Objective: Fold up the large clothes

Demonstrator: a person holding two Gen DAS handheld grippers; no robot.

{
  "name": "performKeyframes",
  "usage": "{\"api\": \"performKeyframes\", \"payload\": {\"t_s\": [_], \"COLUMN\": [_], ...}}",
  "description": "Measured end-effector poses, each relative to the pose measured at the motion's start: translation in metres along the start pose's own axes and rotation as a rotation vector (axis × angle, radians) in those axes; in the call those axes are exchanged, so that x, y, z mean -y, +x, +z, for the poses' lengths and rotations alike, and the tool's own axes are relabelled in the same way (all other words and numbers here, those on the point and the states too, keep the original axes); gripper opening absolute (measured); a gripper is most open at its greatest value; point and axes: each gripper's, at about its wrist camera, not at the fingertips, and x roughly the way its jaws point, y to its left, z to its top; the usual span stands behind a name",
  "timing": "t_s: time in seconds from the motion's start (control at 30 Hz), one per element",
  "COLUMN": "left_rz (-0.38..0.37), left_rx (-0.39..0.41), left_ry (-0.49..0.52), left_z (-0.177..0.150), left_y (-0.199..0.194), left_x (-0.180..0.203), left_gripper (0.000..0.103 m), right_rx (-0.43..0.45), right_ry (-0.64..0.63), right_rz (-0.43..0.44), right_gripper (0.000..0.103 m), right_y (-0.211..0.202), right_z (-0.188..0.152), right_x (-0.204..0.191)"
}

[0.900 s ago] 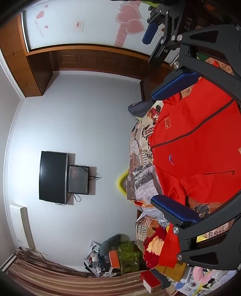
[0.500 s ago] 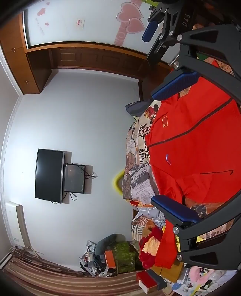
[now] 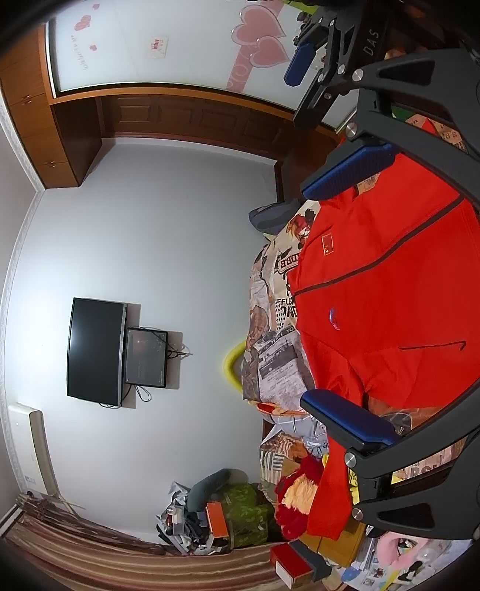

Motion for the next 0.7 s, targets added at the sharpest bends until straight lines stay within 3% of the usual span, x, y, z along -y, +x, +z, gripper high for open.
{"api": "performKeyframes", "payload": {"t_s": [0.7], "left_rz": [-0.001], "left_rx": [-0.012], "left_ry": [0.006], "left_z": [-0.0066], "left_y": [0.008], "left_x": [-0.0037], "left_gripper": [0.103], "right_rx": [-0.016], "right_ry": [0.004], "right_rz": [-0.004], "right_gripper": [0.103], "right_y": [0.0057], "right_z": [-0.0002], "right_x": [-0.0009]}}
